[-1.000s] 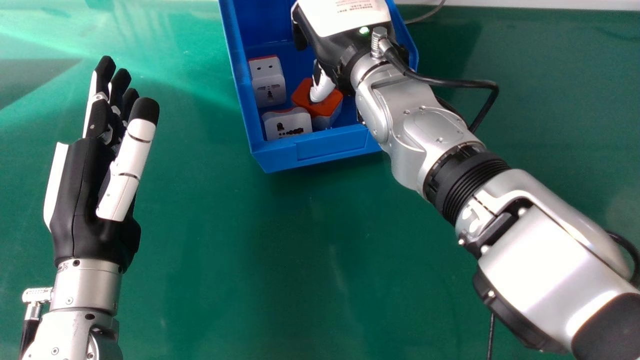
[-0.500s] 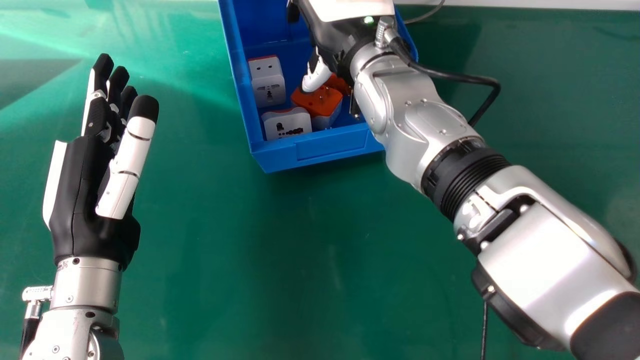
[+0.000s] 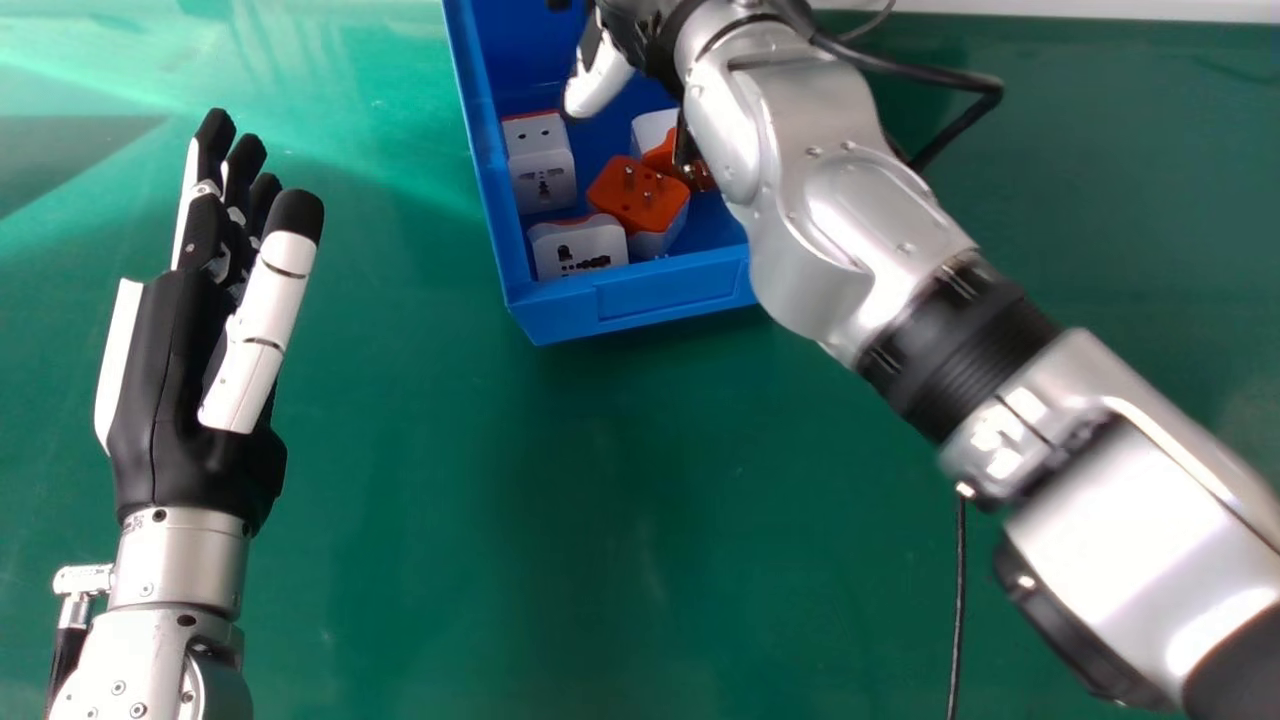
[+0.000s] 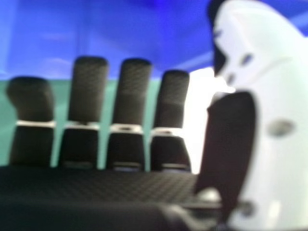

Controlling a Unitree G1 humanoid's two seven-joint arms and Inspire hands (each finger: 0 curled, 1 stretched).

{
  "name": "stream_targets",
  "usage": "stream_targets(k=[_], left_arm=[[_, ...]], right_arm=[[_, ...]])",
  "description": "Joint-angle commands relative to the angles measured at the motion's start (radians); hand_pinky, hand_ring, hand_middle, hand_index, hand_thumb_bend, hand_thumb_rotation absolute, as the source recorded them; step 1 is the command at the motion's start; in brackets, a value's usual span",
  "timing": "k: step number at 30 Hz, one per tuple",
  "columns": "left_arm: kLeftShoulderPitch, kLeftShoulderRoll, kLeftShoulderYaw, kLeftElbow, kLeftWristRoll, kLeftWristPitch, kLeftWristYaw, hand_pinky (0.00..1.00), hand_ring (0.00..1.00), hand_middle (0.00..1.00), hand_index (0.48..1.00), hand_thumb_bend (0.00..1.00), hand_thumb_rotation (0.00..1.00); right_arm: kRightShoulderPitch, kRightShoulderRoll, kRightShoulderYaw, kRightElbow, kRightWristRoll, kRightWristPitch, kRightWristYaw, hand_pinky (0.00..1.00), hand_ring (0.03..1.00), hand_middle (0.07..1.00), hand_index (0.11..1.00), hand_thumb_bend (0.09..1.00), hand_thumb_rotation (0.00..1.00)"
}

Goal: Pick all objects and put in blue box

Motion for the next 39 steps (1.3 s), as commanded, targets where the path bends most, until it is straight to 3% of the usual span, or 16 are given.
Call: stream_targets(k=[1, 7, 11, 14, 17, 21, 25, 28, 31, 34, 35, 37, 39], left_arm=[[-0.007, 0.000, -0.001, -0.012, -0.002, -0.014, 0.000, 1.00, 1.00, 1.00, 1.000, 0.61, 0.65], [-0.013, 0.007, 0.004, -0.004, 0.001, -0.019, 0.001, 1.00, 1.00, 1.00, 1.000, 0.62, 0.65], [-0.014, 0.016, 0.009, 0.001, -0.001, -0.019, -0.007, 1.00, 1.00, 1.00, 1.000, 0.63, 0.65], [-0.015, 0.019, 0.013, 0.007, 0.004, -0.022, -0.004, 1.00, 1.00, 1.00, 1.000, 0.63, 0.65], [-0.019, 0.022, 0.017, 0.016, -0.002, -0.026, -0.012, 1.00, 1.00, 1.00, 1.000, 0.63, 0.65], [-0.023, 0.024, 0.019, 0.023, -0.001, -0.024, -0.016, 1.00, 1.00, 1.00, 1.000, 0.62, 0.65], [-0.018, 0.023, 0.017, 0.023, 0.004, -0.030, -0.017, 1.00, 1.00, 1.00, 1.000, 0.62, 0.65], [-0.010, 0.016, 0.014, 0.012, 0.004, -0.028, -0.014, 1.00, 1.00, 1.00, 1.000, 0.61, 0.65], [-0.002, 0.021, 0.015, 0.015, 0.006, -0.031, -0.018, 1.00, 1.00, 1.00, 1.000, 0.62, 0.65], [0.007, 0.021, 0.018, 0.012, 0.000, -0.031, -0.023, 1.00, 1.00, 1.00, 1.000, 0.62, 0.65], [0.011, 0.020, 0.017, 0.007, 0.001, -0.030, -0.023, 1.00, 1.00, 1.00, 1.000, 0.62, 0.65], [0.016, 0.019, 0.017, 0.003, 0.002, -0.031, -0.023, 1.00, 1.00, 1.00, 1.000, 0.61, 0.65], [0.021, 0.016, 0.021, 0.007, -0.006, -0.037, -0.027, 1.00, 1.00, 1.00, 1.000, 0.61, 0.64]], right_arm=[[0.041, -0.050, -0.011, -0.128, -0.026, 0.003, 0.034, 0.20, 0.409, 0.506, 0.511, 0.514, 0.00], [0.179, -0.149, -0.019, -0.422, -0.093, 0.001, 0.131, 0.24, 0.403, 0.497, 0.518, 0.511, 0.00], [0.272, -0.149, -0.060, -0.578, -0.105, 0.063, 0.201, 0.27, 0.407, 0.488, 0.524, 0.510, 0.00], [0.363, -0.173, -0.075, -0.700, -0.132, 0.067, 0.226, 0.29, 0.423, 0.484, 0.522, 0.512, 0.00], [0.458, -0.190, -0.088, -0.815, -0.163, 0.069, 0.245, 0.32, 0.447, 0.521, 0.511, 0.507, 0.05], [0.610, -0.189, -0.121, -0.940, -0.173, 0.031, 0.179, 0.31, 0.407, 0.493, 0.503, 0.503, 0.08], [0.769, -0.195, -0.142, -1.030, -0.179, -0.046, 0.078, 0.29, 0.380, 0.451, 0.517, 0.505, 0.05], [0.898, -0.185, -0.171, -1.084, -0.149, -0.116, -0.002, 0.35, 0.450, 0.520, 0.508, 0.501, 0.08], [1.010, -0.162, -0.201, -1.128, -0.093, -0.148, -0.027, 0.39, 0.497, 0.569, 0.503, 0.497, 0.11], [1.120, -0.123, -0.234, -1.160, -0.012, -0.171, -0.050, 0.45, 0.567, 0.634, 0.594, 0.471, 0.25], [1.157, -0.109, -0.245, -1.166, 0.023, -0.182, -0.060, 0.45, 0.567, 0.634, 0.594, 0.471, 0.25], [1.205, -0.093, -0.261, -1.172, 0.066, -0.202, -0.071, 0.52, 0.645, 0.709, 0.683, 0.466, 0.39], [1.248, -0.084, -0.276, -1.173, 0.106, -0.224, -0.079, 0.57, 0.705, 0.767, 0.751, 0.467, 0.50]])
